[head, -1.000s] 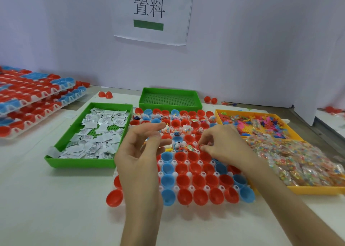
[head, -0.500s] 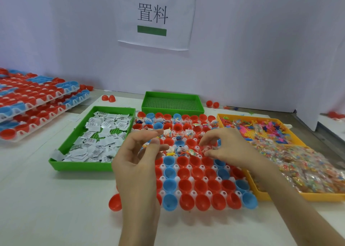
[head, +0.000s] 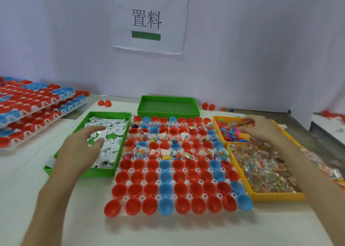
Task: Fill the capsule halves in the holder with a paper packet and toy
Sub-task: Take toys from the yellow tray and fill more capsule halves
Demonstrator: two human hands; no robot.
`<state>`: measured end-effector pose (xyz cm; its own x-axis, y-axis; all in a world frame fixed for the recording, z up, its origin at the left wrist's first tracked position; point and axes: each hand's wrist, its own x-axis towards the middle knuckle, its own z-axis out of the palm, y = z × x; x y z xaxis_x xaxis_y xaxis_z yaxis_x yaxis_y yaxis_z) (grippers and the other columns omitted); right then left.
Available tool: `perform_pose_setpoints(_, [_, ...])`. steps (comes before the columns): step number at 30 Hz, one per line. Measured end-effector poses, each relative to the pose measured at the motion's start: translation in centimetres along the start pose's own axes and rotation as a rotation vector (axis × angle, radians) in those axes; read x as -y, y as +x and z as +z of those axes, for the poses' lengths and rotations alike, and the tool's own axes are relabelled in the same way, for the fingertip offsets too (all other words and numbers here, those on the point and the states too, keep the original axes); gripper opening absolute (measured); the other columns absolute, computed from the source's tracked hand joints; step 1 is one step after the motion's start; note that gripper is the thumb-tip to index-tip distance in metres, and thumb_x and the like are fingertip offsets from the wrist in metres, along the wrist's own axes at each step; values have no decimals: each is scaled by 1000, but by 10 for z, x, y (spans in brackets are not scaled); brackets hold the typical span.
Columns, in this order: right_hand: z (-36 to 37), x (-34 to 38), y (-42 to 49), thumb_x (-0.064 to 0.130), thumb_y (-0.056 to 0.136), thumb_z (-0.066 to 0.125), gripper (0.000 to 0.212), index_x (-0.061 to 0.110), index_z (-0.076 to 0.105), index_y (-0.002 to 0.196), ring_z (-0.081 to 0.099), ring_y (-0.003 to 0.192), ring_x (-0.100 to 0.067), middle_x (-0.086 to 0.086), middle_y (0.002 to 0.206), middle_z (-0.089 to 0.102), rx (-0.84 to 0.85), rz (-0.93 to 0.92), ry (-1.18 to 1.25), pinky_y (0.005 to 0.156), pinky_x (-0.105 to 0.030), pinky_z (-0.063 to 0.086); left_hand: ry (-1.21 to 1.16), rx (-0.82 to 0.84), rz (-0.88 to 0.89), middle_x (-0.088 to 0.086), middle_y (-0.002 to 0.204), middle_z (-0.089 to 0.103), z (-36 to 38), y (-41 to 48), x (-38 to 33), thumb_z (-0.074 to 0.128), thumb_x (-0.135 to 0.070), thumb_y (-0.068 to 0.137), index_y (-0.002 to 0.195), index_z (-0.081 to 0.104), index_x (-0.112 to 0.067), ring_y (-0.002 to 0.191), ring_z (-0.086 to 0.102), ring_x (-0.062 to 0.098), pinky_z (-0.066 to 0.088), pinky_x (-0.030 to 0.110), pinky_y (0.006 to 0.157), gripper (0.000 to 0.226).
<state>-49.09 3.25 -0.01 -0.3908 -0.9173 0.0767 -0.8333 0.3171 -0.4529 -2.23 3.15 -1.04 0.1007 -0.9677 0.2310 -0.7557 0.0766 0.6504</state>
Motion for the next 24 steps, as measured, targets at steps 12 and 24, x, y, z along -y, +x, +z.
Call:
perform_pose_setpoints(12, [23,8,14,16,92,70,11,24,67,85,61,90,-14,-2,98,69,11,-142,-38,61,-18,39,157,-65,-68,-1,88,68,23,12,12,78,-22,82,67,64,-33,63,56,7,50,34,70,23])
perform_pose_setpoints(24, [-6,5,-5,17,86,78,5,15,74,83,70,69,-14,0,77,74,-96,-106,203,63,-29,54,61,-19,-41,-13,82,68,22,14,15,75,-10,83,95,72,-28,73,64,11,58,39,74,21])
